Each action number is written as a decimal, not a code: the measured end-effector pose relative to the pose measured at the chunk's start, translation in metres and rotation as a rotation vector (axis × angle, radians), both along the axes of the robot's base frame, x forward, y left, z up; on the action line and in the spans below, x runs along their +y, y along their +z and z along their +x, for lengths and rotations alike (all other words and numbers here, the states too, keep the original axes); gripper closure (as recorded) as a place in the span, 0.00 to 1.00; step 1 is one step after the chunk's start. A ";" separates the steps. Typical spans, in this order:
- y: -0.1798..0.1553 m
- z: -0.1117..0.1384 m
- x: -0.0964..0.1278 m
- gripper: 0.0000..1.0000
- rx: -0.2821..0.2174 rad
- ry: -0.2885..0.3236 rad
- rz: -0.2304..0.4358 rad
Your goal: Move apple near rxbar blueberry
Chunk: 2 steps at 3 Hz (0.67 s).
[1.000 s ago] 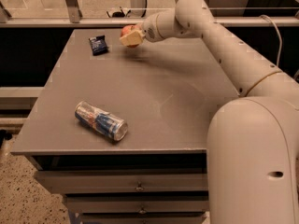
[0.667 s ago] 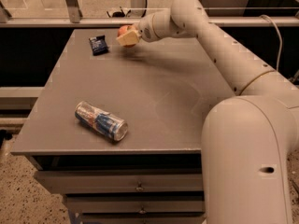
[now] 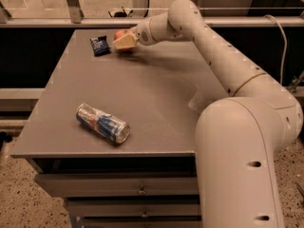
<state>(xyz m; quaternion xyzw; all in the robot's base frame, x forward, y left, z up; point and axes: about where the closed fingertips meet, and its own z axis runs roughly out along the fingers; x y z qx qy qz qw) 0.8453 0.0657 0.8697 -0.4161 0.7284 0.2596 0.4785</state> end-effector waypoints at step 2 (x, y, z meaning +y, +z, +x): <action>-0.010 -0.004 0.017 0.00 0.029 0.035 0.014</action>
Offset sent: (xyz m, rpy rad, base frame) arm -0.0043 0.0196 -0.0117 0.0177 0.0392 0.0451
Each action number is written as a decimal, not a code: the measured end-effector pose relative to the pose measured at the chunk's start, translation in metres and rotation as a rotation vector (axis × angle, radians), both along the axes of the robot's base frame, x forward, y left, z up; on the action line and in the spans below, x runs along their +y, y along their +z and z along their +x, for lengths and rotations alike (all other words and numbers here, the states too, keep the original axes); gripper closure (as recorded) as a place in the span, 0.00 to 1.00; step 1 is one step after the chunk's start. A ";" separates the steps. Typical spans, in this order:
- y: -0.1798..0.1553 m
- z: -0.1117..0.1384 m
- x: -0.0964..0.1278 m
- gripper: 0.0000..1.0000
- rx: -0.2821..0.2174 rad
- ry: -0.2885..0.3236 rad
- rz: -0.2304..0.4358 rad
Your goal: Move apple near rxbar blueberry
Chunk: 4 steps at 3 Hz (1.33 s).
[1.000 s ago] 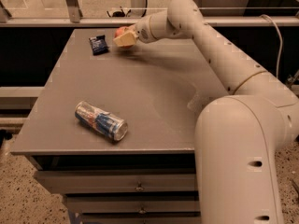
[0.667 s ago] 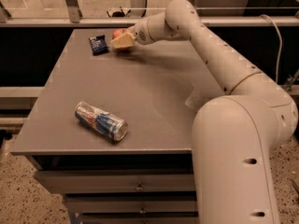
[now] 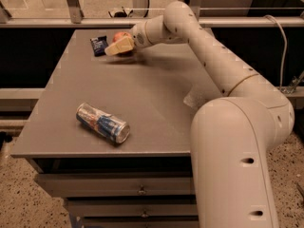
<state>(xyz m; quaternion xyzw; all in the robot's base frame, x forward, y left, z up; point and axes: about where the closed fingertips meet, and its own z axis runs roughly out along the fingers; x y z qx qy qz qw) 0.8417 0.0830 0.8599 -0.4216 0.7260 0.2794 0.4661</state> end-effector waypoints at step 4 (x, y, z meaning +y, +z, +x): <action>0.077 -0.046 -0.120 0.00 -0.158 -0.070 0.003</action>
Offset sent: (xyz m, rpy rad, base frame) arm -0.0080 -0.0594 0.0349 -0.0237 -0.0836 -0.0639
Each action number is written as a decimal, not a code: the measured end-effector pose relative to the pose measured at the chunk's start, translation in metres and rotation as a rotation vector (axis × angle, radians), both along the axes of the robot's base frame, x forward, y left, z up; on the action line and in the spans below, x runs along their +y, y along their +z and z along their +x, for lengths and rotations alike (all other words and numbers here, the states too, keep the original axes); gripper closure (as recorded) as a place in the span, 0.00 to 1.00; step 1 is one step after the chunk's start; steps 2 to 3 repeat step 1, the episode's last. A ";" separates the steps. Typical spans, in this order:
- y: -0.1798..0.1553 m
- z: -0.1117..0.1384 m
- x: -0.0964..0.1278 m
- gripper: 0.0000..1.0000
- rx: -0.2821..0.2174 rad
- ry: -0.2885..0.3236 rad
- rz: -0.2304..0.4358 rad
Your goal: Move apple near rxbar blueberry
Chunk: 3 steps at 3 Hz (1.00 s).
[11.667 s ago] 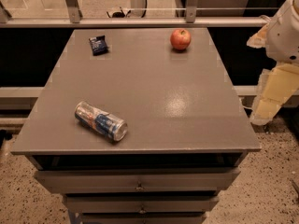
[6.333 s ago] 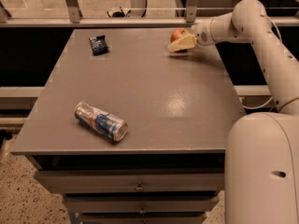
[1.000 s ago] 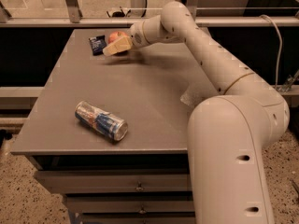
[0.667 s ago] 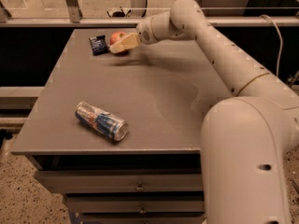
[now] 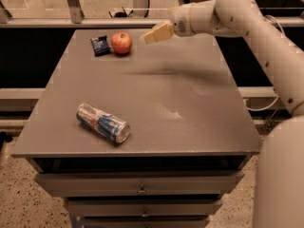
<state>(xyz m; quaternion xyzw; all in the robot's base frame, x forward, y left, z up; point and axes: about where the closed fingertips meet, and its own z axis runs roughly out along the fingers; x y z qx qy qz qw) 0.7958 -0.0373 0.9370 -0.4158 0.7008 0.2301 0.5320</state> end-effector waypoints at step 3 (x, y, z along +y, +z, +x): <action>0.007 -0.012 -0.047 0.00 -0.024 -0.042 0.010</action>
Offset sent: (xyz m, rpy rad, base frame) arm 0.0000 0.0000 0.0000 0.0000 0.0000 0.0000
